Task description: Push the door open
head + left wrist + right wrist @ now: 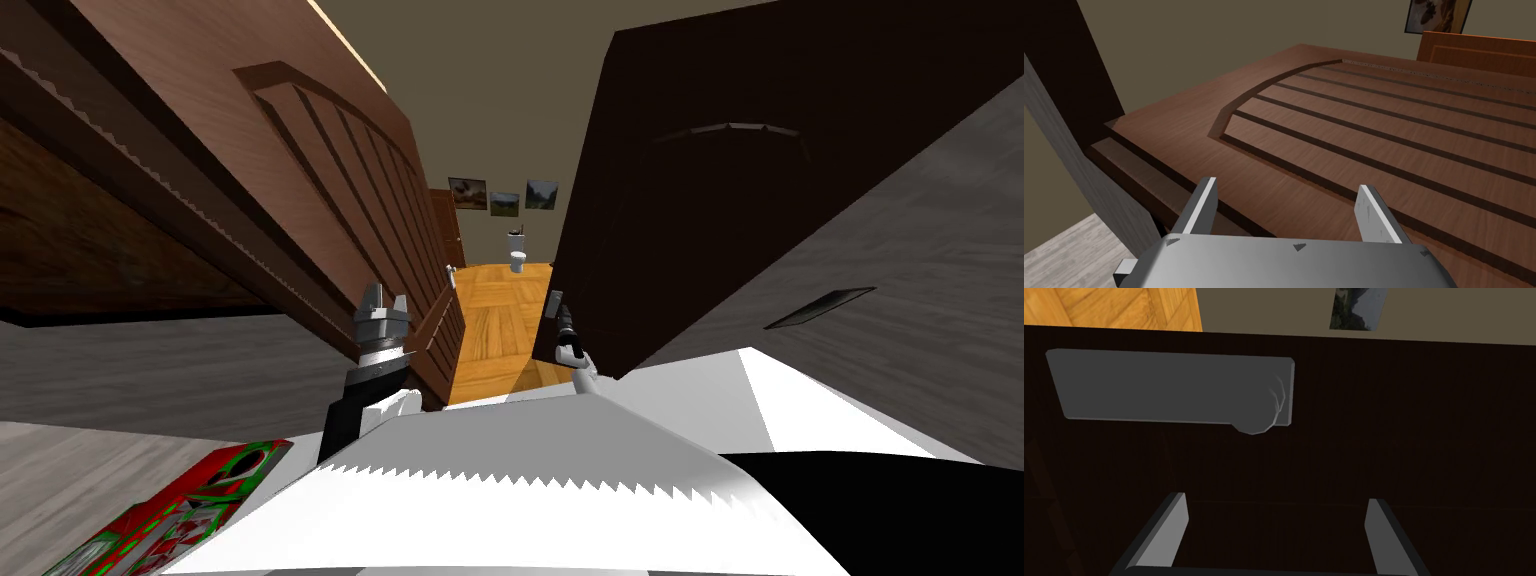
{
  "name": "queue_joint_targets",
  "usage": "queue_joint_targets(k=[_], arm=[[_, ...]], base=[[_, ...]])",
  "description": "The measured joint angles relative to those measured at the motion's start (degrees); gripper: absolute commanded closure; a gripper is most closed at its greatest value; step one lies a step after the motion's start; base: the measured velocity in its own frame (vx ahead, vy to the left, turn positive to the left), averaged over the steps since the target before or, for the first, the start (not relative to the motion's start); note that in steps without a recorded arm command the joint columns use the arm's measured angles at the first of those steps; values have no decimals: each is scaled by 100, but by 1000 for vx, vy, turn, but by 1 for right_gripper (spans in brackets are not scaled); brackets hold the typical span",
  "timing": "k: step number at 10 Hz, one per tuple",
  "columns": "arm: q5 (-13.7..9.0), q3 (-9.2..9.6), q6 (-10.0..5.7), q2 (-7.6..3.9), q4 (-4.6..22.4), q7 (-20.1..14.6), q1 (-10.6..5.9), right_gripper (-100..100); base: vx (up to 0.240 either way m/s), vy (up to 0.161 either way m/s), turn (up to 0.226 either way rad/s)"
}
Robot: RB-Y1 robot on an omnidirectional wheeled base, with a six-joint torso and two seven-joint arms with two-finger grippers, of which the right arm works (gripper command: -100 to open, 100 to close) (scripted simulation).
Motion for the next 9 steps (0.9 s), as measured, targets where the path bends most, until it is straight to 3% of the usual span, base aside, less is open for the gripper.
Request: queue_joint_targets(k=[3,7,8,9], arm=[[-8,-24,-43,-85,39,-8,-9,-100],[-16,-72,-96,-5,88,-4,-26,-100],[-16,-73,-102,-1,92,-4,-31,100],[-16,-70,-105,-4,81,-4,-35,100]], base=[[216,-71,22],[185,-61,18],[-13,6,-8],[-38,16,-2]])
